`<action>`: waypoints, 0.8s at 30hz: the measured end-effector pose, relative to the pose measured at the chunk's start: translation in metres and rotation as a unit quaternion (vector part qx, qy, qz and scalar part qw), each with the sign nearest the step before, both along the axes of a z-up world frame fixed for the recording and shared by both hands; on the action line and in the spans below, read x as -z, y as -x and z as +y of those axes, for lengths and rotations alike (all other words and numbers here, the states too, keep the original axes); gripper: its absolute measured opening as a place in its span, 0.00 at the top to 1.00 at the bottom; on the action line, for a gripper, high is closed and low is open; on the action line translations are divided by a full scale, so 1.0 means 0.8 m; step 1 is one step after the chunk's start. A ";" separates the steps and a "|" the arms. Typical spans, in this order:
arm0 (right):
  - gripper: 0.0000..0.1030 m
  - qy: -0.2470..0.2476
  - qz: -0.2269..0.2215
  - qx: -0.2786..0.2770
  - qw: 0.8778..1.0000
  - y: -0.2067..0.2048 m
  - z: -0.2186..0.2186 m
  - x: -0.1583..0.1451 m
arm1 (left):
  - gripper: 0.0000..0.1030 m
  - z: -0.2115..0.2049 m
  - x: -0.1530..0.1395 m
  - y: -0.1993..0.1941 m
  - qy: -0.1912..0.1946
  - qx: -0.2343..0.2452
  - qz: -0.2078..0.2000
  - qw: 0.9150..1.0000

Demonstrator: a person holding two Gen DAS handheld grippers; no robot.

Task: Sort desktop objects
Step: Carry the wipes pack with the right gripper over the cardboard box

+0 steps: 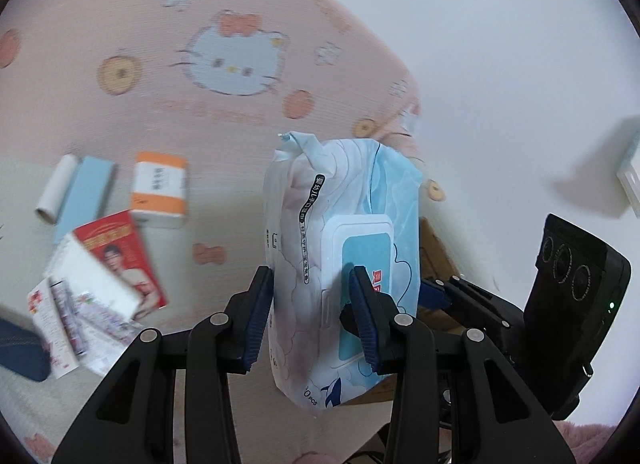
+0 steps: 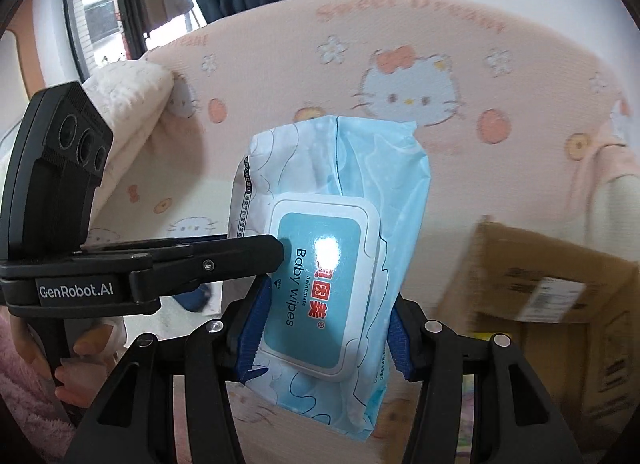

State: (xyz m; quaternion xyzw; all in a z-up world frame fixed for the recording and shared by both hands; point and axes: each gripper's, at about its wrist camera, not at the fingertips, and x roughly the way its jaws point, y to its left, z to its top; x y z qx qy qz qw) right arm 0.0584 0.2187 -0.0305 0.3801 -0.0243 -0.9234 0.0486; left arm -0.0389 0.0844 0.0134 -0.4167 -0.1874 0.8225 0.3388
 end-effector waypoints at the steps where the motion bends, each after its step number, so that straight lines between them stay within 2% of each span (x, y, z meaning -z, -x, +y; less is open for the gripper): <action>1: 0.52 -0.005 0.010 0.010 1.000 -0.008 0.008 -0.004 | 0.58 0.007 -0.002 0.000 -0.001 0.004 0.001 1.000; 8: 0.53 -0.010 0.024 0.052 0.998 -0.033 0.060 -0.024 | 0.58 0.071 -0.013 0.001 -0.001 0.042 0.016 0.999; 13: 0.53 -0.045 0.023 0.068 0.996 -0.047 0.094 -0.031 | 0.58 0.122 -0.015 0.012 0.002 0.077 0.008 0.997; 19: 0.53 -0.031 -0.002 0.099 0.995 -0.058 0.151 -0.026 | 0.58 0.184 -0.010 0.018 0.016 0.111 0.004 0.994; 24: 0.53 0.000 -0.036 0.116 0.993 -0.067 0.191 -0.008 | 0.58 0.224 0.010 0.018 0.037 0.133 -0.021 0.990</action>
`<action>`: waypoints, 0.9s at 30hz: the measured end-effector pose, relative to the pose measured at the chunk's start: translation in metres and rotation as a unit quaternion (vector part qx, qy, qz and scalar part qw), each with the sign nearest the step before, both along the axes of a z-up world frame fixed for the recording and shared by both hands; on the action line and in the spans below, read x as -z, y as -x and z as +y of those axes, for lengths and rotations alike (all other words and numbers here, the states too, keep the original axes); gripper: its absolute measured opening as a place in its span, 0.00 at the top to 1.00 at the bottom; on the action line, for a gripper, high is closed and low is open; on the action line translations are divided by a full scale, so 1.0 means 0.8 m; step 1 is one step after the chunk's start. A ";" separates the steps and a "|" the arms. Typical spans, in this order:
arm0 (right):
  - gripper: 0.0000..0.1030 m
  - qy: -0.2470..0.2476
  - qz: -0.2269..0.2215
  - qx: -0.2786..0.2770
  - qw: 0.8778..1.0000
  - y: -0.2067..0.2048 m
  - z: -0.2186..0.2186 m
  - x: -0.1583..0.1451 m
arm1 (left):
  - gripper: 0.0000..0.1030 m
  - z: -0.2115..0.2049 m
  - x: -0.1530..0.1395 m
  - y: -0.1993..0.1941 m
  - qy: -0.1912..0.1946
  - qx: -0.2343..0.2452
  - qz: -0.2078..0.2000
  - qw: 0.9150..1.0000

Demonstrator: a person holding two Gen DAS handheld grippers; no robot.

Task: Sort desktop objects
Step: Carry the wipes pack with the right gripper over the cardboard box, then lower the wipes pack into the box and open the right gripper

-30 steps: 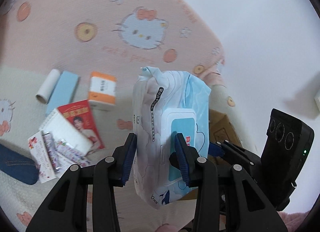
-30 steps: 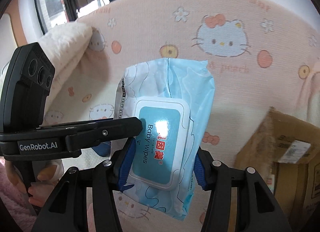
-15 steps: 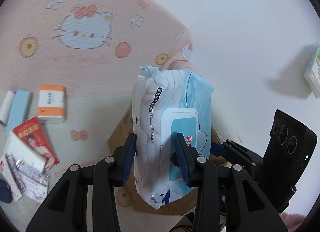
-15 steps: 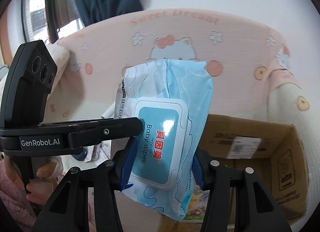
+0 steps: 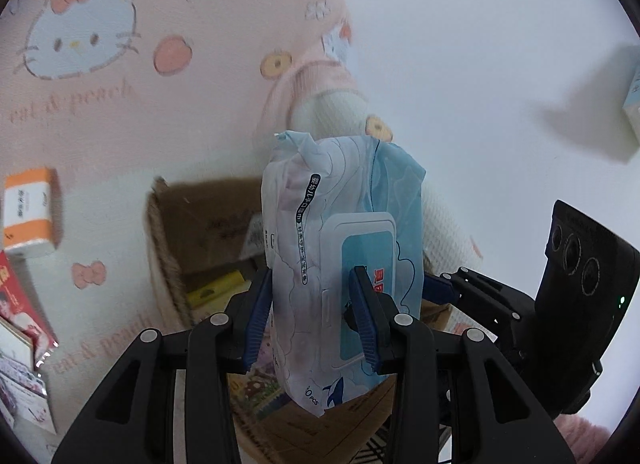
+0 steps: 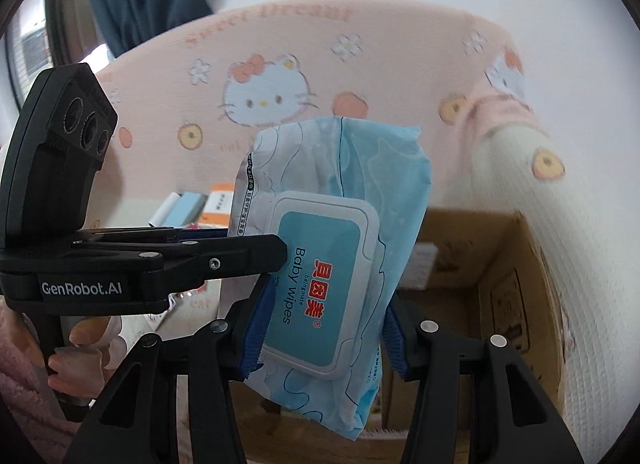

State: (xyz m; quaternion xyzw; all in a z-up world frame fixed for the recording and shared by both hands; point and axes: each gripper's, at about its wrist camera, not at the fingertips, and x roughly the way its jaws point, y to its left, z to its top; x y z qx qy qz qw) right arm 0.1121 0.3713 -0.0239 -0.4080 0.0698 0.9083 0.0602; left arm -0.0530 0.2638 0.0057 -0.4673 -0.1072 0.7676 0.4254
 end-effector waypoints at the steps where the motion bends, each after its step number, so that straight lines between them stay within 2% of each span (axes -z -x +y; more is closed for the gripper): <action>1: 0.53 0.009 -0.008 0.002 1.000 -0.001 0.006 0.005 | 0.58 0.005 0.005 -0.001 0.006 0.003 -0.004 1.000; 9: 0.53 0.076 -0.094 -0.015 0.993 0.001 0.037 0.062 | 0.59 0.030 0.050 -0.008 0.080 0.018 -0.043 0.996; 10: 0.53 0.079 -0.103 -0.022 0.991 0.003 0.037 0.069 | 0.59 0.032 0.049 -0.011 0.096 0.022 -0.033 0.995; 12: 0.54 0.086 -0.107 -0.029 0.990 0.008 0.039 0.073 | 0.60 0.035 0.047 -0.013 0.115 0.023 -0.026 0.993; 18: 0.54 0.080 -0.122 -0.047 0.988 0.016 0.037 0.077 | 0.61 0.033 0.045 -0.001 0.135 0.018 -0.069 0.988; 23: 0.54 0.094 -0.150 -0.070 0.982 0.022 0.036 0.085 | 0.61 0.048 0.043 -0.011 0.193 0.036 -0.061 0.979; 25: 0.54 0.090 -0.163 -0.081 0.979 0.023 0.034 0.090 | 0.61 0.053 0.046 -0.014 0.224 0.042 -0.061 0.972; 27: 0.54 0.084 -0.174 -0.088 0.977 0.028 0.031 0.094 | 0.61 0.054 0.046 -0.013 0.235 0.043 -0.072 0.968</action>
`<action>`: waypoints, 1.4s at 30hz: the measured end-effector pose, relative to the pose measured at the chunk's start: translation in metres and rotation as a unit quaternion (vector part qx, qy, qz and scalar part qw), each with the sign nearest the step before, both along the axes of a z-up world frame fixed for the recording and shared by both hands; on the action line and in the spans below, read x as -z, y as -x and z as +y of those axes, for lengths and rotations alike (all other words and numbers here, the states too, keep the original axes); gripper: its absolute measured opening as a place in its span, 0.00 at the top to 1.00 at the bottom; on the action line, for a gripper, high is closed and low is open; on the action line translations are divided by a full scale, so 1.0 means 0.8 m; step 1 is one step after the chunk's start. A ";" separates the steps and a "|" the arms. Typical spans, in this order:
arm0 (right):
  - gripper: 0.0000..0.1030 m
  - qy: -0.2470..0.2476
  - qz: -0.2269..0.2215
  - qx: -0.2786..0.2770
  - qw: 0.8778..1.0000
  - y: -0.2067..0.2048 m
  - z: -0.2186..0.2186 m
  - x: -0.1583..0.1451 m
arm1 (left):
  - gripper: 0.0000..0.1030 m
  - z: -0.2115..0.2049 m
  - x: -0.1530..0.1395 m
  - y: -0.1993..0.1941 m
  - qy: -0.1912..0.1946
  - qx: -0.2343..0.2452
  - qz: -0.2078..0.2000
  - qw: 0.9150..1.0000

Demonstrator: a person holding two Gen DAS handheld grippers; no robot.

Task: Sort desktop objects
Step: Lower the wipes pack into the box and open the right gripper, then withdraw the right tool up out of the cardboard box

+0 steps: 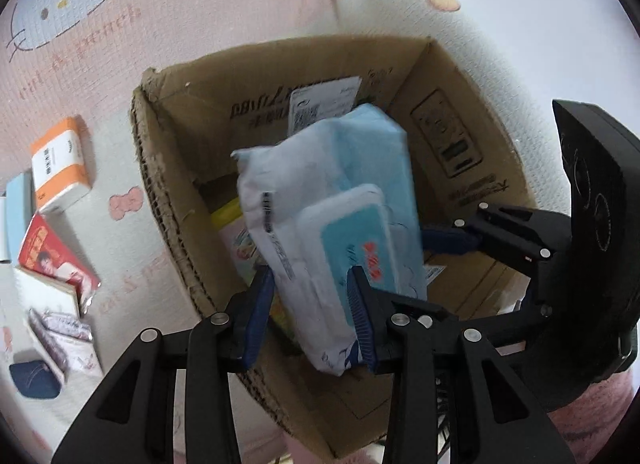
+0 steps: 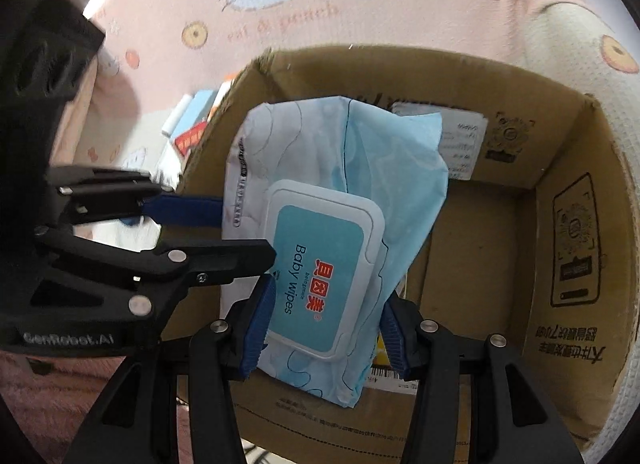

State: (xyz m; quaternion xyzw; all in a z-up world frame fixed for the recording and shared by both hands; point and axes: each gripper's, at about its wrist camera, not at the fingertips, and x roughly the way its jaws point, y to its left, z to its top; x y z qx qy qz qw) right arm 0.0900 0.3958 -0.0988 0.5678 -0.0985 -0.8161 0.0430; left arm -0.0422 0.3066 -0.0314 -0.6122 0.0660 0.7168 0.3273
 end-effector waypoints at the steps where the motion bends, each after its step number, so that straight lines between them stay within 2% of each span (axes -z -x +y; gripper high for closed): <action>1: 0.54 0.003 -0.006 0.000 1.000 0.002 0.001 0.001 | 0.61 -0.004 0.000 0.001 -0.007 -0.004 -0.016 1.000; 4: 0.54 0.031 -0.022 -0.008 0.999 0.009 0.005 0.004 | 0.61 -0.010 -0.002 0.006 -0.012 -0.013 -0.029 0.999; 9: 0.54 0.001 -0.018 -0.003 1.000 0.013 0.007 -0.006 | 0.61 -0.010 -0.002 0.013 -0.026 -0.021 -0.033 0.999; 11: 0.54 -0.007 -0.019 0.004 1.000 0.010 0.009 -0.008 | 0.61 -0.009 -0.006 0.010 -0.029 -0.017 -0.023 0.999; 15: 0.54 -0.020 -0.023 0.019 0.999 -0.001 0.007 -0.012 | 0.46 -0.005 -0.020 0.000 -0.030 0.000 0.020 0.999; 19: 0.52 -0.050 -0.029 0.025 0.998 -0.001 0.001 -0.015 | 0.44 -0.004 -0.029 -0.002 -0.047 0.006 0.020 0.999; 21: 0.47 -0.101 -0.040 0.031 0.994 -0.002 -0.001 -0.011 | 0.43 -0.005 -0.035 -0.006 -0.036 0.008 0.047 0.998; 23: 0.46 -0.142 -0.058 0.038 0.987 -0.002 -0.005 -0.006 | 0.43 -0.006 -0.039 -0.012 -0.001 0.010 0.089 0.996; 24: 0.46 -0.147 -0.061 0.039 0.987 -0.002 -0.005 -0.003 | 0.43 -0.008 -0.041 -0.015 0.015 0.012 0.113 0.993; 26: 0.46 -0.137 -0.061 0.040 0.988 -0.004 -0.007 -0.002 | 0.43 -0.014 -0.045 -0.018 0.017 0.017 0.132 0.991; 30: 0.46 -0.145 -0.065 0.046 0.986 -0.004 -0.013 -0.008 | 0.43 -0.034 -0.049 -0.011 -0.006 0.017 0.123 0.992; 36: 0.46 -0.178 -0.049 0.047 0.982 0.001 -0.039 -0.037 | 0.43 -0.067 -0.061 -0.016 -0.038 0.026 0.163 0.985; 39: 0.46 -0.200 -0.022 0.059 0.978 0.004 -0.054 -0.062 | 0.43 -0.095 -0.064 -0.021 -0.057 0.030 0.183 0.981; 42: 0.45 -0.223 0.008 0.070 0.972 0.010 -0.076 -0.087 | 0.43 -0.129 -0.061 -0.018 -0.082 0.009 0.191 0.978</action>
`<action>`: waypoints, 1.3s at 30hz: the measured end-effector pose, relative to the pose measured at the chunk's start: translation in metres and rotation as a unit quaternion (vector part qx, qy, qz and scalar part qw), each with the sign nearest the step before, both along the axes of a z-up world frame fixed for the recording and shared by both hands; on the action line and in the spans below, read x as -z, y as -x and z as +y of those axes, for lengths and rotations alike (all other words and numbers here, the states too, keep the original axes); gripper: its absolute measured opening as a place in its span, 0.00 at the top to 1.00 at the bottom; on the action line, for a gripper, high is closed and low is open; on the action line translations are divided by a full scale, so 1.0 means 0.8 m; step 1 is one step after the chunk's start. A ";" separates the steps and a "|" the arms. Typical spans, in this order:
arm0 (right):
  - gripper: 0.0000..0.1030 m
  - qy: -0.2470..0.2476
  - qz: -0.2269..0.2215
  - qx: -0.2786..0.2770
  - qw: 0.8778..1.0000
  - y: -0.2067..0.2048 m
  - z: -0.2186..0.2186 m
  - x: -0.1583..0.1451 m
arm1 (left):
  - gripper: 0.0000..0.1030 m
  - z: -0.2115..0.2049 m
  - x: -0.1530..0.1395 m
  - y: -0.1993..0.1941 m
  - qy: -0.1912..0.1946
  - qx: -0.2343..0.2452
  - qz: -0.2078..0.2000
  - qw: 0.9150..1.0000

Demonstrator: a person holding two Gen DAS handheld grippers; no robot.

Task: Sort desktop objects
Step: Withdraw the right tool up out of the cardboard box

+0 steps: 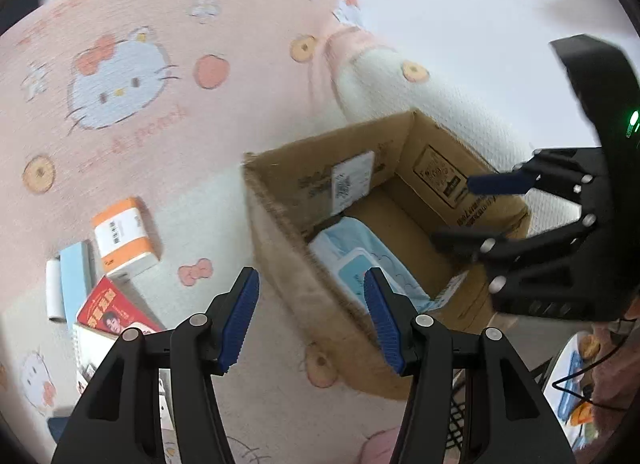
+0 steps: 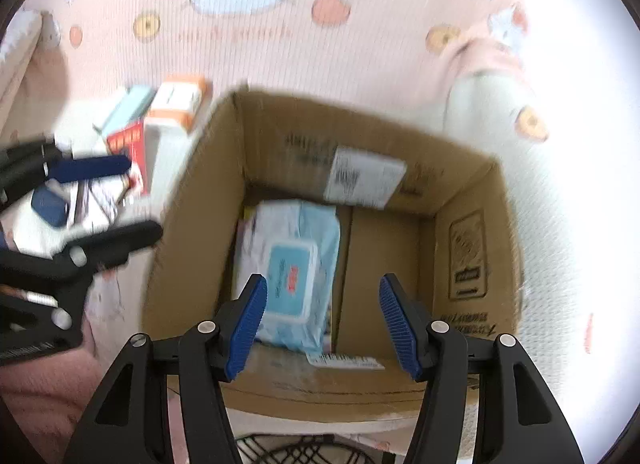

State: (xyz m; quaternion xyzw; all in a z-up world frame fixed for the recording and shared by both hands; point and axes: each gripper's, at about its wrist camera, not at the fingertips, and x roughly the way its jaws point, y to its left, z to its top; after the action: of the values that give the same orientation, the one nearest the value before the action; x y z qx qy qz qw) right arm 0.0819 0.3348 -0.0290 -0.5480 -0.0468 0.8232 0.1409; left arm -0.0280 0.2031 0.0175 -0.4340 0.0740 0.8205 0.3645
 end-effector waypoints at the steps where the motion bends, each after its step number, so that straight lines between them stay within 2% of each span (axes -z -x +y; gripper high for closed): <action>1: 0.45 -0.010 0.009 -0.002 1.000 0.003 -0.008 -0.006 | 0.43 -0.010 0.002 0.002 -0.012 -0.006 -0.003 1.000; 5: 0.44 -0.041 0.031 -0.018 0.998 0.021 -0.050 -0.030 | 0.43 -0.064 0.002 0.012 -0.074 -0.030 -0.018 0.997; 10: 0.39 -0.065 0.025 -0.061 0.996 0.056 -0.110 -0.037 | 0.43 -0.129 -0.004 0.020 -0.133 -0.061 0.002 0.989; 16: 0.39 -0.088 0.026 -0.117 0.989 0.089 -0.178 -0.031 | 0.43 -0.193 0.003 0.028 -0.159 -0.112 0.019 0.981; 21: 0.39 -0.081 0.028 -0.154 0.984 0.111 -0.221 -0.013 | 0.43 -0.238 0.025 0.039 -0.164 -0.149 0.015 0.975; 25: 0.39 -0.043 0.031 -0.144 0.988 0.134 -0.229 0.009 | 0.43 -0.269 0.049 0.056 -0.151 -0.178 -0.008 0.972; 29: 0.39 0.033 0.024 -0.117 0.992 0.158 -0.221 0.034 | 0.43 -0.300 0.073 0.071 -0.139 -0.207 -0.034 0.968; 33: 0.39 0.058 0.026 -0.088 0.994 0.185 -0.215 0.058 | 0.43 -0.319 0.092 0.084 -0.115 -0.233 -0.038 0.965; 37: 0.39 0.148 0.037 -0.069 0.986 0.206 -0.209 0.078 | 0.43 -0.330 0.108 0.097 -0.110 -0.249 -0.051 0.961; 39: 0.39 0.175 0.034 -0.078 0.981 0.215 -0.211 0.089 | 0.43 -0.333 0.119 0.106 -0.113 -0.257 -0.063 0.958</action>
State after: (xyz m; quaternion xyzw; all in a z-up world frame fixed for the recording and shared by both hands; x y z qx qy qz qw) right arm -0.0899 0.1661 -0.1004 -0.5308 0.0599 0.8451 -0.0205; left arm -0.1126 -0.0635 -0.0778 -0.4451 -0.1567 0.8605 0.1918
